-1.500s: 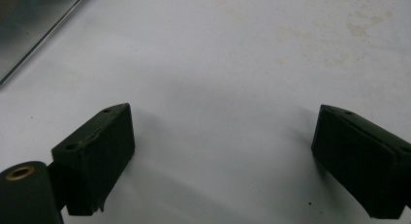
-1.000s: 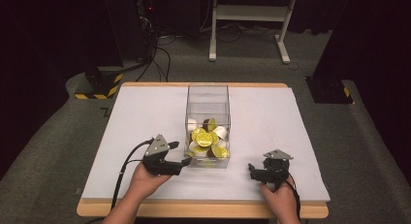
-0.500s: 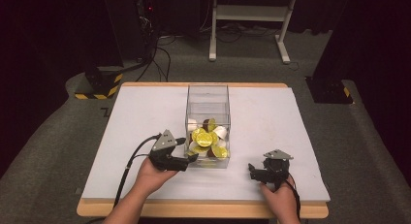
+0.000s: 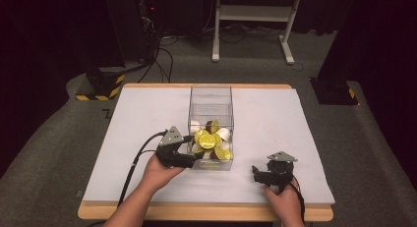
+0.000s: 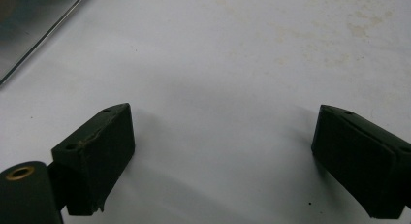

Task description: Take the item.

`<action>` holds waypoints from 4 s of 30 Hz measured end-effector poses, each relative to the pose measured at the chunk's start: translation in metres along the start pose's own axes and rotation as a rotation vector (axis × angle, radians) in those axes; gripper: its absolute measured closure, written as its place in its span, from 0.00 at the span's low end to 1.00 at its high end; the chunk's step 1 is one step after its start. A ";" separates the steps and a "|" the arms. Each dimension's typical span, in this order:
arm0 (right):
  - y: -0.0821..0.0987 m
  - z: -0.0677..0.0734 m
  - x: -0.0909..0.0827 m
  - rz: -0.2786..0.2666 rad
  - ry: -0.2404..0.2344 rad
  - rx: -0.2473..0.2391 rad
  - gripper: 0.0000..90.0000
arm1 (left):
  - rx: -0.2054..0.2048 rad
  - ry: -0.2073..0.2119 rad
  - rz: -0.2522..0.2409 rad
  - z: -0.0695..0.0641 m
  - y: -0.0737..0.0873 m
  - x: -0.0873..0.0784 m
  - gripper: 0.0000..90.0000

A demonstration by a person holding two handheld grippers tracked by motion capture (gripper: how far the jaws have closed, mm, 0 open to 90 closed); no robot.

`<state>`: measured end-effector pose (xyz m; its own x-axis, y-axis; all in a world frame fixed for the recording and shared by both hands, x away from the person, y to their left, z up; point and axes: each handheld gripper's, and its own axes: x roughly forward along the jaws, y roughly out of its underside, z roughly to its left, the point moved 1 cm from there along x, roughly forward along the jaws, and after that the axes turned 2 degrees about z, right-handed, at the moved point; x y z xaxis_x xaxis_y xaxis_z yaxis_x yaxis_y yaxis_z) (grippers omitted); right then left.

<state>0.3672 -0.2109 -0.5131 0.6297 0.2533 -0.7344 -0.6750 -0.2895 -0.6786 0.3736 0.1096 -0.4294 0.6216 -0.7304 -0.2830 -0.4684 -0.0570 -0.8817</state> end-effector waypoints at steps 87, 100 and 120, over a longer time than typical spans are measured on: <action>0.000 0.000 0.000 -0.001 0.001 -0.003 0.09 | 0.003 -0.006 0.021 -0.003 -0.011 0.028 0.41; 0.000 0.000 0.000 -0.003 0.000 -0.003 0.09 | -0.011 0.013 -0.010 -0.001 -0.018 0.002 0.42; 0.000 0.000 0.000 -0.001 0.001 -0.003 0.09 | -0.015 -0.040 -0.045 0.017 -0.013 -0.037 0.42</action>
<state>0.3673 -0.2110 -0.5131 0.6309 0.2530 -0.7334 -0.6730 -0.2919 -0.6796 0.3676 0.1487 -0.4135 0.6672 -0.6987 -0.2582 -0.4483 -0.0998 -0.8883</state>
